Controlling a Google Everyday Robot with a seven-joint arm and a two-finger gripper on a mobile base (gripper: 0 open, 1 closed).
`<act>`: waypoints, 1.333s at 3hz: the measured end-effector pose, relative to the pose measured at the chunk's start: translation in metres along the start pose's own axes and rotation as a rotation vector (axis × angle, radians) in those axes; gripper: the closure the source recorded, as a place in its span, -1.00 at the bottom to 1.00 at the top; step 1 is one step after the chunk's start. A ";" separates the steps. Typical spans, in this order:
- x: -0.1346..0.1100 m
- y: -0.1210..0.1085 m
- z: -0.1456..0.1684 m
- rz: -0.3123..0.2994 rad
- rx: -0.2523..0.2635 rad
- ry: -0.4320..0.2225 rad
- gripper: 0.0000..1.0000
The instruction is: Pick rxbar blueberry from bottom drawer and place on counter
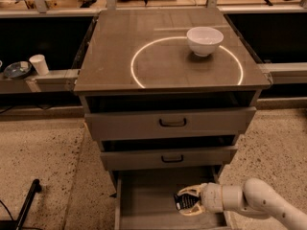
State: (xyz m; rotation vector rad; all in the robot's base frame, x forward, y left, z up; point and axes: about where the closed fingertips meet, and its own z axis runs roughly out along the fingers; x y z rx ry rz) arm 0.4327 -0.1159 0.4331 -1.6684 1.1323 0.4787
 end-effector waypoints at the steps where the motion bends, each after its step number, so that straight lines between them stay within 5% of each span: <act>1: -0.043 -0.021 -0.043 -0.080 0.028 0.063 1.00; 3: -0.145 -0.083 -0.139 -0.208 0.025 0.125 1.00; 4: -0.142 -0.080 -0.134 -0.210 0.025 0.121 1.00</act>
Offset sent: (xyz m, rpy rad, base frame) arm -0.0470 -0.0653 0.2346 -0.1382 -0.2789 0.0339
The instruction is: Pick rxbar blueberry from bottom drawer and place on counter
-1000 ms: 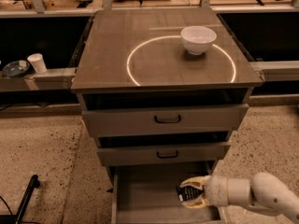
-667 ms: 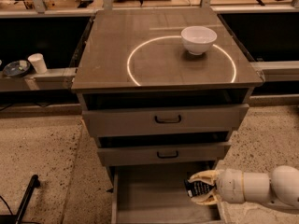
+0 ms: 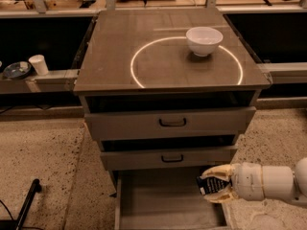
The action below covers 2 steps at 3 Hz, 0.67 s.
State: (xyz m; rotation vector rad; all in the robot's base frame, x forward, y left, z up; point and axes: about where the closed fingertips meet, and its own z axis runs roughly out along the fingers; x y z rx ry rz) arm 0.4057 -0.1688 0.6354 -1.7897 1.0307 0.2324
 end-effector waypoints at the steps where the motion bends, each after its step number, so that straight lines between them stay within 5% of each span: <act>1: -0.002 -0.002 0.002 0.005 -0.031 0.010 1.00; 2: -0.019 -0.038 -0.003 -0.022 -0.055 0.056 1.00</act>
Offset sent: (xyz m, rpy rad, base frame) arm 0.0472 0.0142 0.1725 -0.3215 -0.1070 -0.0241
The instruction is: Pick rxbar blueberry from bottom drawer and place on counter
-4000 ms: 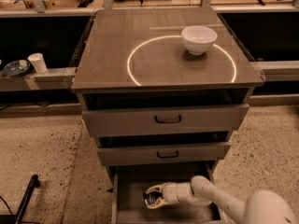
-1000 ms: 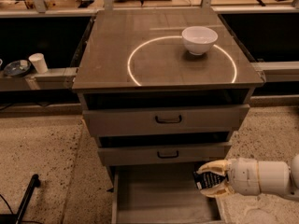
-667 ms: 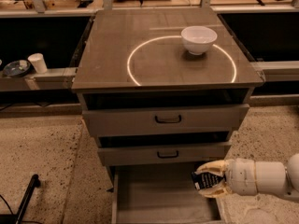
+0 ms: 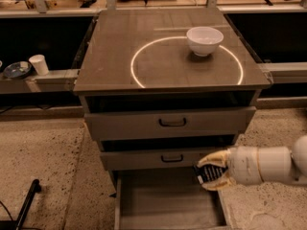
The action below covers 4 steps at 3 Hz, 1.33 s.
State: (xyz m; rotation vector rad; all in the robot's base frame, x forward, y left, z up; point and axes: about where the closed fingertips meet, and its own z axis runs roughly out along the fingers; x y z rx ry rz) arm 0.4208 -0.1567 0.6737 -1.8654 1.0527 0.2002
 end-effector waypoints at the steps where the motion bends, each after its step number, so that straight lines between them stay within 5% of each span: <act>1: -0.037 -0.077 -0.034 -0.089 -0.025 0.102 1.00; 2: -0.076 -0.174 -0.066 -0.185 -0.019 0.157 1.00; 3: -0.089 -0.225 -0.076 -0.199 -0.002 0.170 1.00; 4: -0.076 -0.283 -0.078 -0.127 0.061 0.161 1.00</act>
Offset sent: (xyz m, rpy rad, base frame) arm 0.0868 0.0324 0.2715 -0.2377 -0.2536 0.0256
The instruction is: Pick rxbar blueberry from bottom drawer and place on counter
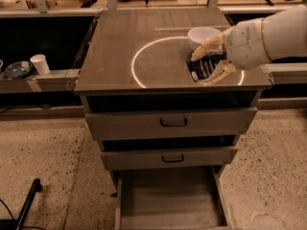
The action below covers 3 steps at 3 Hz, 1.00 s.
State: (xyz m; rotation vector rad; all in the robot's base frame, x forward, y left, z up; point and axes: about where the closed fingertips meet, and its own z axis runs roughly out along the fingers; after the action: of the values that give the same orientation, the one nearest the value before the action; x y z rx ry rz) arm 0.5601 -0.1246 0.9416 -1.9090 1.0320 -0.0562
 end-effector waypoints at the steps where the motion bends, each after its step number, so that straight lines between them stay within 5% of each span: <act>1: 0.031 -0.041 0.024 0.098 0.046 0.001 1.00; 2: 0.069 -0.062 0.058 0.208 0.068 0.011 1.00; 3: 0.106 -0.057 0.082 0.301 0.051 0.049 0.54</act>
Offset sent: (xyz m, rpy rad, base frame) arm 0.1734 0.0057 -0.0311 0.1943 0.1711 -0.2534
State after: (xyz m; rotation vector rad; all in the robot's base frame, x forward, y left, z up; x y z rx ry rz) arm 0.6994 -0.1264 0.9003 -1.6955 1.3283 0.0436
